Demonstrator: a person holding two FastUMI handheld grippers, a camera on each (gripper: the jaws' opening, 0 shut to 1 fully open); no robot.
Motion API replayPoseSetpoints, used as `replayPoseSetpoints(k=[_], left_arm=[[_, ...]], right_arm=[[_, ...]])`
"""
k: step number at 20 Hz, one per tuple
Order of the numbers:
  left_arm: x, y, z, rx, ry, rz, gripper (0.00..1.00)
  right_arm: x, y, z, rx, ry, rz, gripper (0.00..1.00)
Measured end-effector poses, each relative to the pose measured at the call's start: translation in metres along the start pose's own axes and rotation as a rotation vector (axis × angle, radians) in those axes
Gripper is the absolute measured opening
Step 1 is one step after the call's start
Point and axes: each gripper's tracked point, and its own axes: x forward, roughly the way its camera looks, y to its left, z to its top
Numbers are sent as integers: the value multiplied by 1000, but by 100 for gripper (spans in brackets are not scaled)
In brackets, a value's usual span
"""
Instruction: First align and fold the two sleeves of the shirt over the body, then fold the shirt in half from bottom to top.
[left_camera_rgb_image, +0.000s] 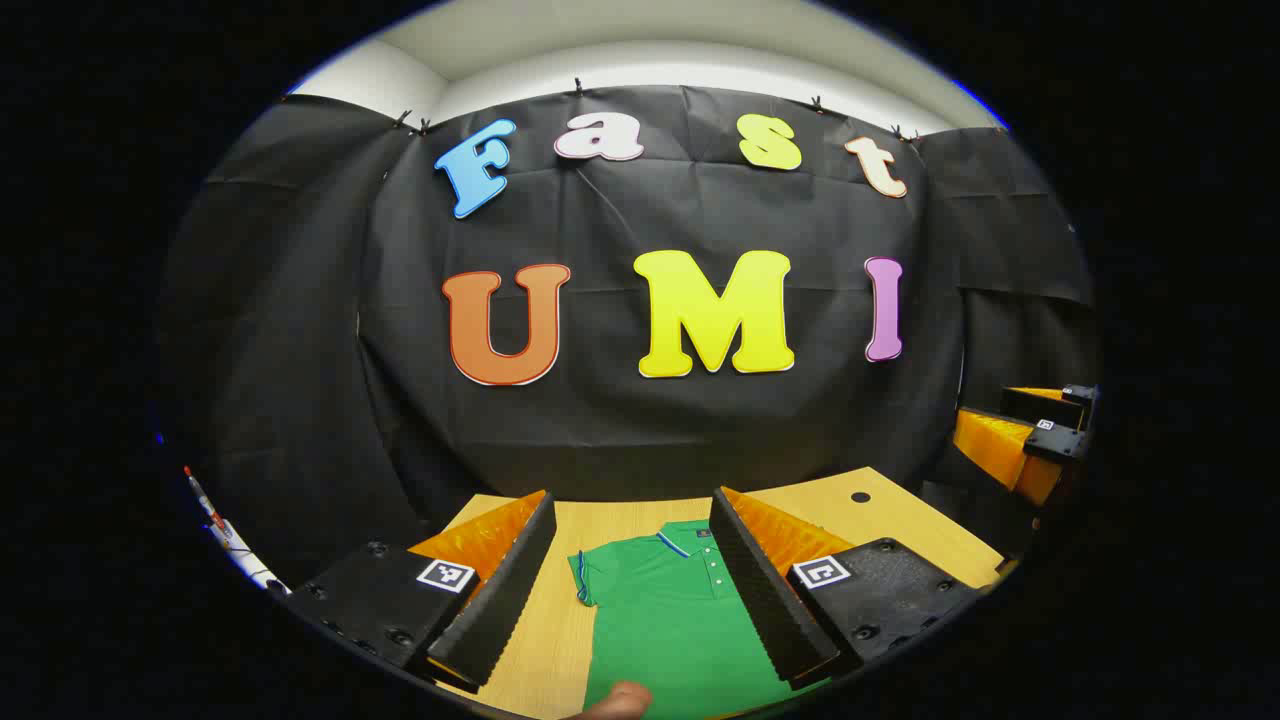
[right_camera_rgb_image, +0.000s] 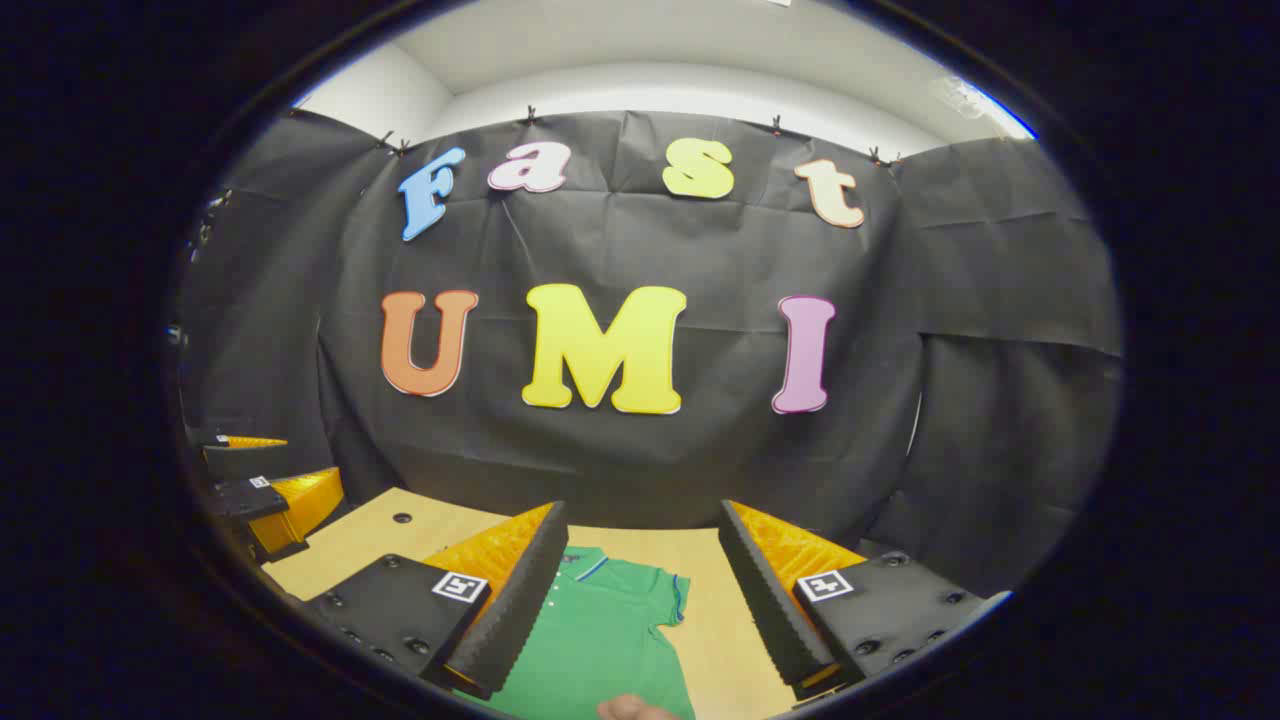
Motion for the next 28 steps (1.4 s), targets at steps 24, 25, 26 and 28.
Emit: replayPoseSetpoints(k=[24,25,26,28], left_arm=[[50,-40,-7,22,9,-13,100],[51,-43,-7,25,12,-14,100],[54,-45,-7,28,16,-14,100],[55,-46,-8,30,23,-8,99]], right_arm=[[78,-36,-76,25,177,0,97],[84,-36,-86,21,199,8,95],[93,-42,-103,13,231,5,95],[108,-45,-131,5,291,14,96]])
